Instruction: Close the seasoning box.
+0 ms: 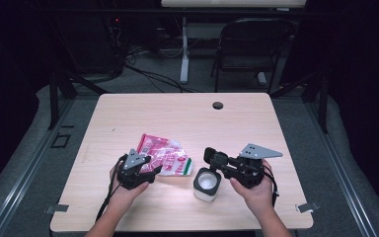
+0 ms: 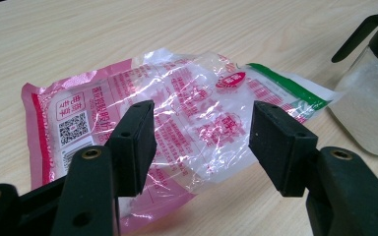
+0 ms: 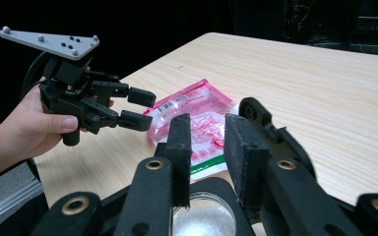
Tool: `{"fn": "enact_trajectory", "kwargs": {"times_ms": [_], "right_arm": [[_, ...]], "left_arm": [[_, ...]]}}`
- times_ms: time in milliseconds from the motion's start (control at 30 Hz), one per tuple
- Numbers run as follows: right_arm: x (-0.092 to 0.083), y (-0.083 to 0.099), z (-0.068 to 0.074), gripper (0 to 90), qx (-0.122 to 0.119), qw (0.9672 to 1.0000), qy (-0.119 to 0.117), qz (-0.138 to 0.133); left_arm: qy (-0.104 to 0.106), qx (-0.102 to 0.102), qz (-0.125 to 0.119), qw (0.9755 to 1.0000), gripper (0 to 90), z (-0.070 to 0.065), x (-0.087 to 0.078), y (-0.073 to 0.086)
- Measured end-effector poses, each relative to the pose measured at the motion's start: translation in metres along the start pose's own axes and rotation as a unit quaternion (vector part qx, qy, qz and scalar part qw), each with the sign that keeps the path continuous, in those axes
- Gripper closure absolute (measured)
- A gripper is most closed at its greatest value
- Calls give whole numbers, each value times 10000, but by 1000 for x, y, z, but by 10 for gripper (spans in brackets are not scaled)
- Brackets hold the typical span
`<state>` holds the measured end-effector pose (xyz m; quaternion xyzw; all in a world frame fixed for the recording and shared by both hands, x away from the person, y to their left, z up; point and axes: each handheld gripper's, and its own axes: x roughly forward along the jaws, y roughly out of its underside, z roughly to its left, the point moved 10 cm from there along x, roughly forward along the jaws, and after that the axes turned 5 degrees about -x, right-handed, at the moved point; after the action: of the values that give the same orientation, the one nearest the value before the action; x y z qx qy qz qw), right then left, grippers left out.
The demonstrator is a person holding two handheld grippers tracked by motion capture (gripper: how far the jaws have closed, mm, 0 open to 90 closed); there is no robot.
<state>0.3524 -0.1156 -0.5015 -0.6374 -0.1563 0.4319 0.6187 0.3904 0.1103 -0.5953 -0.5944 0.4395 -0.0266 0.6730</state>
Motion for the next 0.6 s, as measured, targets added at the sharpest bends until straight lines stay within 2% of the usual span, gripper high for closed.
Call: {"fn": "enact_trajectory", "kwargs": {"times_ms": [233, 367, 600], "right_arm": [[-7, -3, -7, 751, 17, 10000, 73, -57], [-12, -3, -12, 750, -71, 9998, 206, 3], [-21, -8, -19, 727, -46, 9993, 350, -83]], "left_arm": [[-35, -22, 9, 10000, 431, 2, -1, 0], [-31, -49, -27, 10000, 431, 3, -2, -1], [-49, -71, -37, 10000, 432, 6, -3, -1]]}}
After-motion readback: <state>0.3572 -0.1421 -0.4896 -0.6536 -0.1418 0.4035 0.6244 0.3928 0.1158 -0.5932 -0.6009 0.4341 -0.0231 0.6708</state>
